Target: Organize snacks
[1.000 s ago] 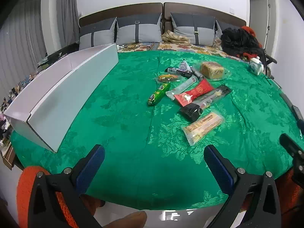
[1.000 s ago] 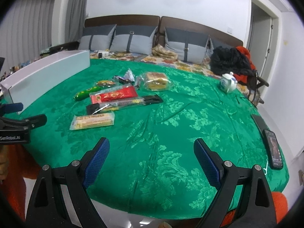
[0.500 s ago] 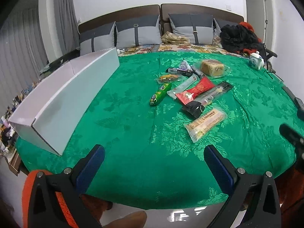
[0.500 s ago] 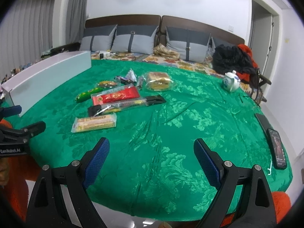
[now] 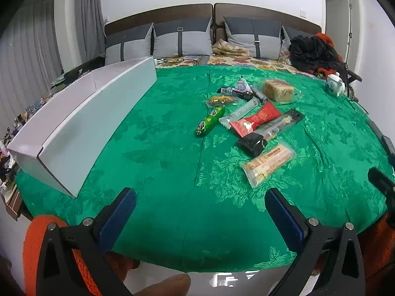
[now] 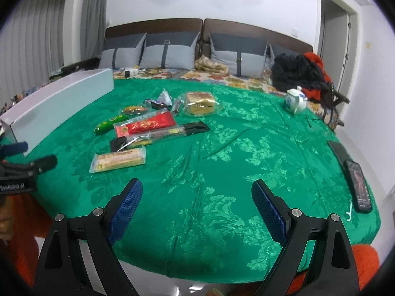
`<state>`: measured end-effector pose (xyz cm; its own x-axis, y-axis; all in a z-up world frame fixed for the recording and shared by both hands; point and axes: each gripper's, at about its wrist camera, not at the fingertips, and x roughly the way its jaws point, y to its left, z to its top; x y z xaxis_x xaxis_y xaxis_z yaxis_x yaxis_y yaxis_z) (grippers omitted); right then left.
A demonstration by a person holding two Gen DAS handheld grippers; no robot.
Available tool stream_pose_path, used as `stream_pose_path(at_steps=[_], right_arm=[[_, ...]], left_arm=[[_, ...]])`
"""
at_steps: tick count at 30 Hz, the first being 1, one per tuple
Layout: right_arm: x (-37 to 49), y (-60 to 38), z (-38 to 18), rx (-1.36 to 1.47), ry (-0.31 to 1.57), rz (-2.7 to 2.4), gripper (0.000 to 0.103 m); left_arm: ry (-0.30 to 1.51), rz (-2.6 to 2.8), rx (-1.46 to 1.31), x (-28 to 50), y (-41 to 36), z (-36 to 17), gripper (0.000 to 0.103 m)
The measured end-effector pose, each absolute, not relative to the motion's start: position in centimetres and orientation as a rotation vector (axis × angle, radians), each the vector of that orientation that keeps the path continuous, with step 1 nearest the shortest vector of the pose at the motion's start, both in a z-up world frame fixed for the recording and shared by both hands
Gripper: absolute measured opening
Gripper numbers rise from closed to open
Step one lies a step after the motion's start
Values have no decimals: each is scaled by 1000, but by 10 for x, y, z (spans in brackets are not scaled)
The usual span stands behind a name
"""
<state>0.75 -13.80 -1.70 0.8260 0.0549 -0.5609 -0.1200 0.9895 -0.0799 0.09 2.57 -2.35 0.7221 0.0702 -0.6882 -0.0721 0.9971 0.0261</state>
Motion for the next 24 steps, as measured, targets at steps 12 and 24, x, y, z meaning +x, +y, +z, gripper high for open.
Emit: stream_pose_path(at_steps=[12, 24], right_arm=[[16, -141, -27, -99, 619, 96, 92], [21, -143, -28, -66, 612, 122, 92]], left_arm=[[755, 65, 22, 10, 15, -25, 103], [788, 84, 39, 12, 16, -36, 103]])
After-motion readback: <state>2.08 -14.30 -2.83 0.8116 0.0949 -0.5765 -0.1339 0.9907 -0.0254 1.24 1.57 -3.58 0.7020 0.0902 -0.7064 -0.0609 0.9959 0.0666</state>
